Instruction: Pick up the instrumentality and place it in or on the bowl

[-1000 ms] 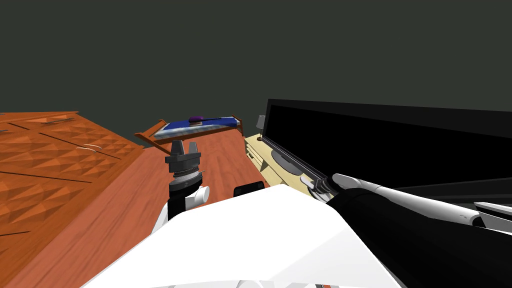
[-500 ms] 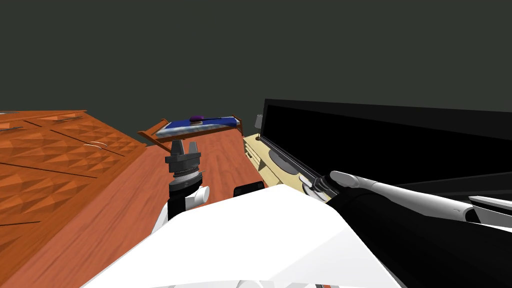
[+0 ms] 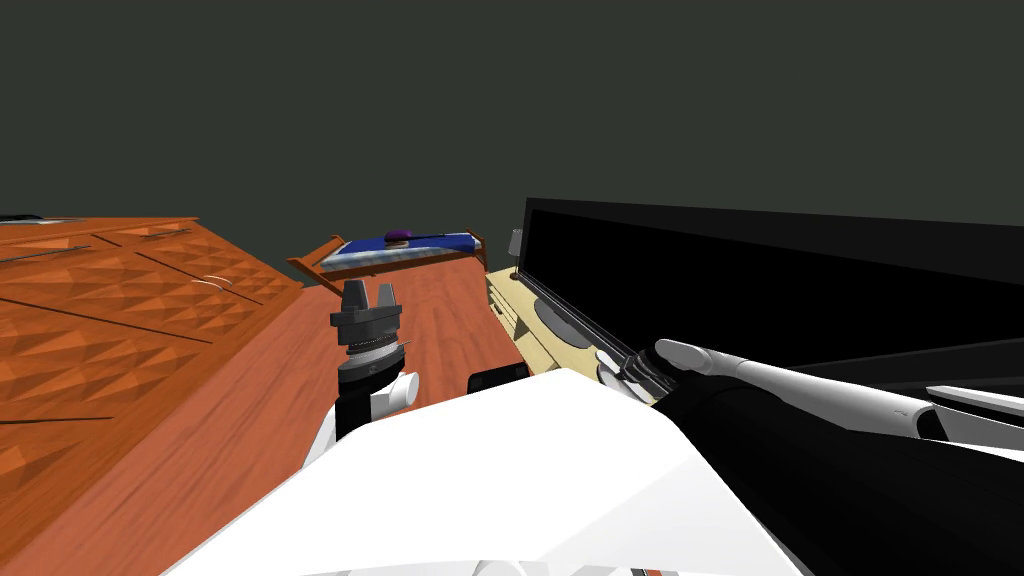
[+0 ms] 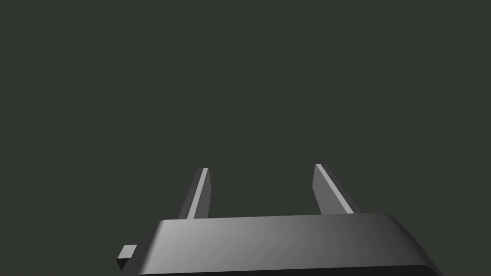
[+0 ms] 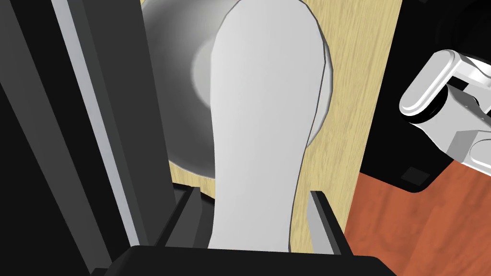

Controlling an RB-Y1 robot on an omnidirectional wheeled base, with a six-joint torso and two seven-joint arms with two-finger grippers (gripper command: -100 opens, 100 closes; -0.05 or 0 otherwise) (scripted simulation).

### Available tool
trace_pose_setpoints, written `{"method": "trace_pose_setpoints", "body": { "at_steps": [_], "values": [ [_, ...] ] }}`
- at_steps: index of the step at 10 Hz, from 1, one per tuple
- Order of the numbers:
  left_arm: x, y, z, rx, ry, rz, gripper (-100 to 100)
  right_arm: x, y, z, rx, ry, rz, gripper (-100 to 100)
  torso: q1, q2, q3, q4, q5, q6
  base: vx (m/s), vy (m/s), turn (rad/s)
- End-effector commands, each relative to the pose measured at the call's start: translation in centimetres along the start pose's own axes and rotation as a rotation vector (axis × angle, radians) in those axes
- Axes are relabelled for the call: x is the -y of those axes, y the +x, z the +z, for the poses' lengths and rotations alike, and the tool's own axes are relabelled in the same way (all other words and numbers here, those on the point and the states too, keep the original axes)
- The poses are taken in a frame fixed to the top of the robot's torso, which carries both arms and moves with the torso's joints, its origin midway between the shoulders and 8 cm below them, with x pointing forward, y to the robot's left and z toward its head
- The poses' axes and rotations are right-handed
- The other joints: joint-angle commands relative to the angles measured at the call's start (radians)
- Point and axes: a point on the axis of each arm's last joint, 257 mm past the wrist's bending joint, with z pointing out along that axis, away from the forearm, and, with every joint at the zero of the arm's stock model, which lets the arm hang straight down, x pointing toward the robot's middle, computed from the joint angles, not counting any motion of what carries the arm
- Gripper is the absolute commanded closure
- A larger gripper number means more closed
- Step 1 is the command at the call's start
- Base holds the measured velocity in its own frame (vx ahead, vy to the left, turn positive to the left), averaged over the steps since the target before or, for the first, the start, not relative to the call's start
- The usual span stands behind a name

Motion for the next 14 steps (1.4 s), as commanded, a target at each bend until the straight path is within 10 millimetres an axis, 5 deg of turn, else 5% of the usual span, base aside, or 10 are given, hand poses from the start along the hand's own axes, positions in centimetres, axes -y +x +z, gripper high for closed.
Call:
{"method": "trace_pose_setpoints", "body": {
  "at_steps": [1, 3, 4, 8, 9, 10, 14],
  "values": [
    [0.0, 0.0, 0.0, 0.000, 0.000, 0.000, 0, 0.4, 0.0, -0.3, -0.009, 0.006, 0.018, 100, 0.000, 0.000, 0.000, 0.000, 0.000, 0.000, -0.039, -0.054, 0.026],
    [0.0, 0.0, 0.0, 0.000, 0.000, 0.000, 0, -0.4, -0.2, -0.1, -0.007, -0.012, 0.019, 100, -0.009, 0.002, 0.002, 0.001, 0.007, 0.003, -0.027, -0.041, 0.024],
    [0.0, 0.0, 0.0, 0.000, 0.000, 0.000, 0, -0.5, -0.3, -0.1, -0.007, -0.015, 0.023, -100, -0.010, 0.002, 0.002, 0.001, 0.008, 0.004, 0.000, 0.000, 0.000],
    [0.0, 0.0, 0.0, 0.000, 0.000, 0.000, 0, -0.8, -0.3, 0.0, -0.007, -0.021, 0.022, -100, -0.017, 0.000, 0.000, 0.001, 0.006, 0.004, -0.001, 0.004, -0.001],
    [0.0, 0.0, 0.0, 0.000, 0.000, 0.000, 0, -0.8, -0.3, 0.0, -0.007, -0.021, 0.022, 0, -0.017, 0.000, 0.000, 0.001, 0.006, 0.004, 0.000, 0.000, 0.000],
    [0.0, 0.0, 0.0, 0.000, 0.000, 0.000, 0, -0.1, -1.9, -1.4, -0.006, -0.015, 0.007, -100, -0.017, 0.000, 0.000, 0.001, 0.006, 0.004, -0.028, 0.021, -0.097],
    [0.0, 0.0, 0.0, 0.000, 0.000, 0.000, 0, 1.0, -5.1, -4.1, -0.007, -0.005, -0.027, -100, -0.014, 0.002, 0.001, 0.001, 0.007, 0.004, -0.038, 0.037, -0.086]
  ]
}}
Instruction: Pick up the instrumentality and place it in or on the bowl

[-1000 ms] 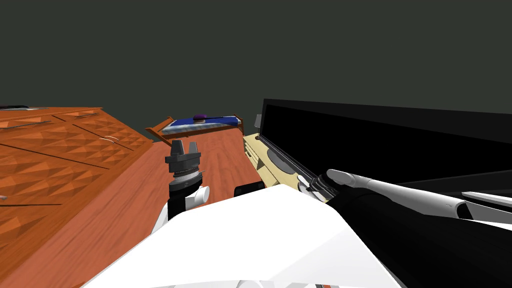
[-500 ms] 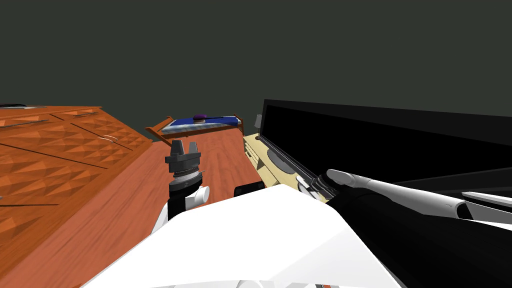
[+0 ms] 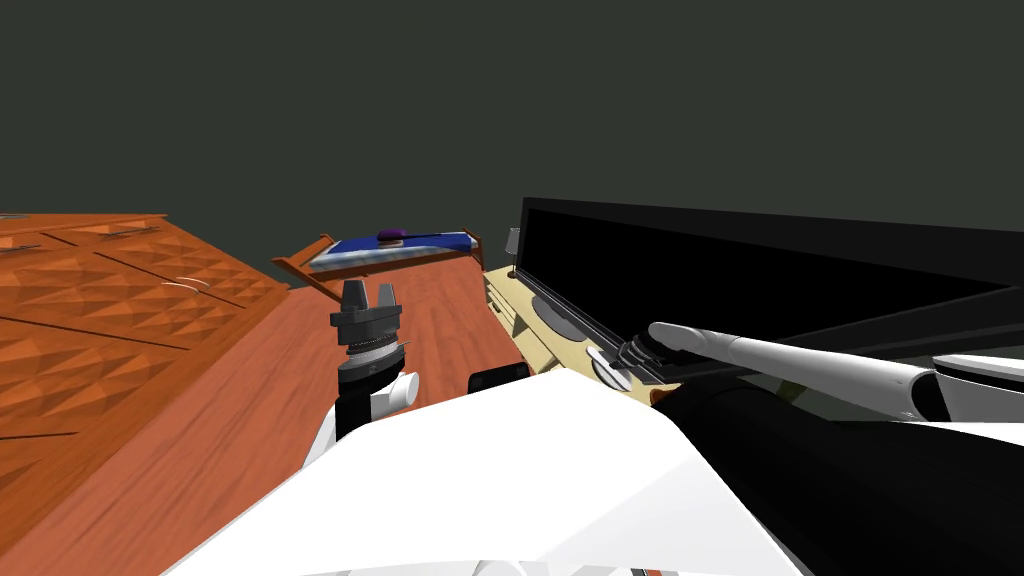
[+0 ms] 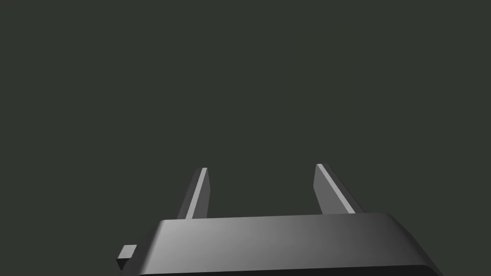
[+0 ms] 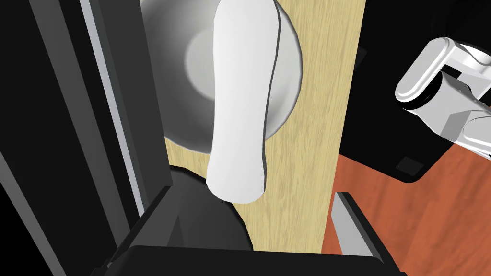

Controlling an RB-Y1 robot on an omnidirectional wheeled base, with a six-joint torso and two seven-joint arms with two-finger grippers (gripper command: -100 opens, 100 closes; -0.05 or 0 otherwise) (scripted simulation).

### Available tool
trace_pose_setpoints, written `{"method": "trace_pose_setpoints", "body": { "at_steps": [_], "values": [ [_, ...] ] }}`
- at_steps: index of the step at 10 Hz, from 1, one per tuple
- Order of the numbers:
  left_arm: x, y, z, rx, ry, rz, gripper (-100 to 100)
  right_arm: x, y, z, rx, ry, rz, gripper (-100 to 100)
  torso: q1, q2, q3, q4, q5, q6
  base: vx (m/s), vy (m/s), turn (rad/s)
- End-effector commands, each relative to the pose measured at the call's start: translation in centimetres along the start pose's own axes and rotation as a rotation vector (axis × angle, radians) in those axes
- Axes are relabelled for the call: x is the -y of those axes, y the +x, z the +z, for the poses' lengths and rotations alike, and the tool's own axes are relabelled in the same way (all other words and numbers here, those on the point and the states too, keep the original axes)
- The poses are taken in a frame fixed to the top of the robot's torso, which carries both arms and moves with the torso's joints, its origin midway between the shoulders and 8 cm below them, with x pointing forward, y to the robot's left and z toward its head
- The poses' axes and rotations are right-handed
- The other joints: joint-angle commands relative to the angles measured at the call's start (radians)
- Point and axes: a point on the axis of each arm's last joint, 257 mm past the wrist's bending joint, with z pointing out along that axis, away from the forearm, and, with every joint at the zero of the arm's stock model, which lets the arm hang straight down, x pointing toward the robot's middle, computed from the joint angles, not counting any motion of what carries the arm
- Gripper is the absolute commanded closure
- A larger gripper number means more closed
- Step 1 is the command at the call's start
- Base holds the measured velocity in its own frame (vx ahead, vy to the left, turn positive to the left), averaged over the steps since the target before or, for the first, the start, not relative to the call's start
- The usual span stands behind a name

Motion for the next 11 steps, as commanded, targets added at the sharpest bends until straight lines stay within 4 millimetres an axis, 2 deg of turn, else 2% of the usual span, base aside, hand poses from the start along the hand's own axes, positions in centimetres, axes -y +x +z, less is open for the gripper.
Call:
{"method": "trace_pose_setpoints", "body": {
  "at_steps": [1, 4, 5, 6, 11],
  "values": [
    [0.0, 0.0, 0.0, 0.000, 0.000, 0.000, 0, 0.3, -1.3, -1.1, -0.003, 0.003, -0.013, -100, 0.000, 0.000, 0.000, 0.000, 0.000, 0.000, -0.035, 0.031, -0.078],
    [0.0, 0.0, 0.0, 0.000, 0.000, 0.000, 0, 0.7, -3.5, -3.2, -0.009, 0.010, -0.042, -100, 0.000, 0.000, 0.000, 0.000, 0.000, 0.000, -0.035, 0.031, -0.081],
    [0.0, 0.0, 0.0, 0.000, 0.000, 0.000, 0, 0.8, -3.2, -2.8, -0.007, 0.010, -0.037, -100, 0.000, 0.000, 0.000, 0.000, 0.000, 0.000, -0.015, 0.017, -0.015],
    [0.0, 0.0, 0.0, 0.000, 0.000, 0.000, 0, 0.8, -3.3, -2.9, -0.007, 0.009, -0.036, 0, -0.001, -0.001, 0.000, 0.000, 0.000, 0.000, 0.000, 0.000, 0.000],
    [0.0, 0.0, 0.0, 0.000, 0.000, 0.000, 0, 0.8, -3.3, -2.9, -0.007, 0.009, -0.036, 0, -0.003, -0.002, -0.001, -0.001, -0.001, 0.000, 0.000, 0.000, 0.000]
  ]
}}
